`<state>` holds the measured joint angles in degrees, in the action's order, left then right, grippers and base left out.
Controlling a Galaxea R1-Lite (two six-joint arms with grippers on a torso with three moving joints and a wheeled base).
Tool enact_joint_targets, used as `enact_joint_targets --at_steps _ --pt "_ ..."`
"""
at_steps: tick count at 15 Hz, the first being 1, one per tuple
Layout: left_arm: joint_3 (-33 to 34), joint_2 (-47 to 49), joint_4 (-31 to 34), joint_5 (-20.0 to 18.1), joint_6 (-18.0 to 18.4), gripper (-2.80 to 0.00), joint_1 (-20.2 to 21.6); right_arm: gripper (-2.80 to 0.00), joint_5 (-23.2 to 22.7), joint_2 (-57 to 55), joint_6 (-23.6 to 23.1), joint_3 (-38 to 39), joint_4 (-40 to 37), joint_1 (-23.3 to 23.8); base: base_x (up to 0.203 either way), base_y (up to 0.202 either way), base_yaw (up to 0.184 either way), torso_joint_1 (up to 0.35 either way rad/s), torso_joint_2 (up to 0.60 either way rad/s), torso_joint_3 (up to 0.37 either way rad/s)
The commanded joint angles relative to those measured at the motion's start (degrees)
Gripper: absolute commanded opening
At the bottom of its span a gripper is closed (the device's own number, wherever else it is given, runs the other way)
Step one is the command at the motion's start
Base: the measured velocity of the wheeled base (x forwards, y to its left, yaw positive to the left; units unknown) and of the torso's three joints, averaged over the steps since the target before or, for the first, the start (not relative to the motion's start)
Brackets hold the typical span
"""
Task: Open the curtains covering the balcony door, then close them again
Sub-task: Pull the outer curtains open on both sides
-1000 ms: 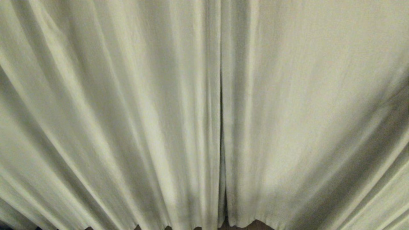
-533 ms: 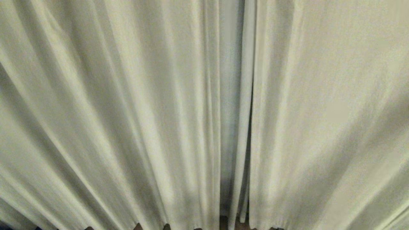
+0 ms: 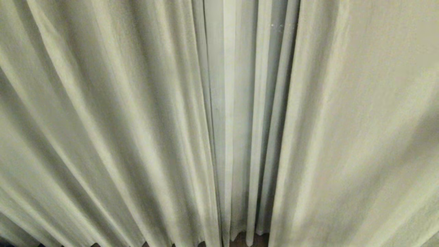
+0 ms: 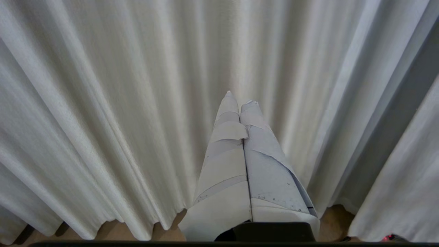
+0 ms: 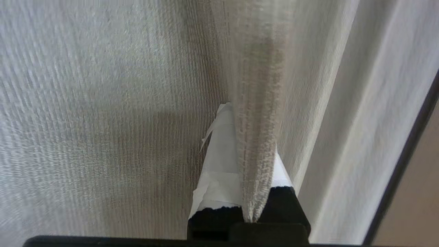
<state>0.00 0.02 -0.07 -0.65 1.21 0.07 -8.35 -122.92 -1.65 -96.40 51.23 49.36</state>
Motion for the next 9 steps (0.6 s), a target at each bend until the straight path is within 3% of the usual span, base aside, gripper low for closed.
enact_joint_targets --at_steps 1,5,9 --pt "0.0 0.0 0.0 0.0 0.0 -2.80 0.0 -2.80 -0.9 6.0 0.1 4.9 0.5 -0.6 0.000 0.000 0.000 0.000 0.00 0.000" --pt "0.0 0.0 0.0 0.0 0.0 -2.80 0.0 -2.80 -4.6 20.6 1.3 20.8 0.8 -4.8 0.000 0.000 0.000 0.000 0.00 0.000" --pt "0.0 0.0 0.0 0.0 0.0 -2.80 0.0 -2.80 -7.5 35.3 3.7 36.8 0.9 -19.5 0.000 0.000 0.000 0.000 0.00 0.000"
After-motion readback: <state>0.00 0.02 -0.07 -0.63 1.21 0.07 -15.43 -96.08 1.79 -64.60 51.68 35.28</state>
